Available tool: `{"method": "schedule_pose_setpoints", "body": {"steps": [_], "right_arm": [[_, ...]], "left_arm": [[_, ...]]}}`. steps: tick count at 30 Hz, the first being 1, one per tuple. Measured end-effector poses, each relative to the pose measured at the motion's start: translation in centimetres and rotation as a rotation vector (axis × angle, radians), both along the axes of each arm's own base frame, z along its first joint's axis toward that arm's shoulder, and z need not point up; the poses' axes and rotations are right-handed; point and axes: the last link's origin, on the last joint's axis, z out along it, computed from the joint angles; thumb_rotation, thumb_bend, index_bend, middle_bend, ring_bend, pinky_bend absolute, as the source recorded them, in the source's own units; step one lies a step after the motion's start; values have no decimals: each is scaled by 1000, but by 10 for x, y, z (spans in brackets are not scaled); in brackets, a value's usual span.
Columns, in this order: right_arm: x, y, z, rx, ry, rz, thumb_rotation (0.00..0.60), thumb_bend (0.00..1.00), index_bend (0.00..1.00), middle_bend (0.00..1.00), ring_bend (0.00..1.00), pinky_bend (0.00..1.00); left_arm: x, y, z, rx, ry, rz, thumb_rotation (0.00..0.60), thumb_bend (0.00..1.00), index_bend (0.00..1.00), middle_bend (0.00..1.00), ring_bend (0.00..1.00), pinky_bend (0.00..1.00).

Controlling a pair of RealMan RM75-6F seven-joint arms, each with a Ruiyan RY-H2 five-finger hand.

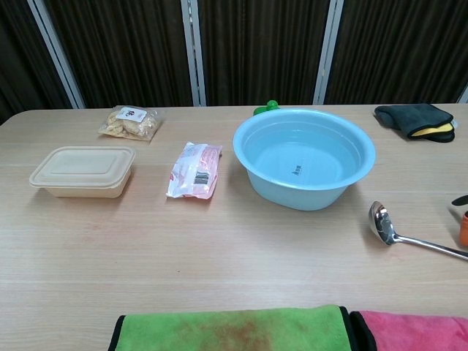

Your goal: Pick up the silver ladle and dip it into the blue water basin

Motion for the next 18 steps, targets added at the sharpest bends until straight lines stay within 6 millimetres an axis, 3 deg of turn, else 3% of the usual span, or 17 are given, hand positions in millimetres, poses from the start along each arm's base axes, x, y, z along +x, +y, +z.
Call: {"method": "schedule_pose_setpoints", "body": {"steps": [18], "right_arm": [[-3,2,-10,29,9,-10,600,258,441,0,0,0]], "left_arm": [[0,-1,4,-8,-44,20,600,441,0,0,0,0]]}}
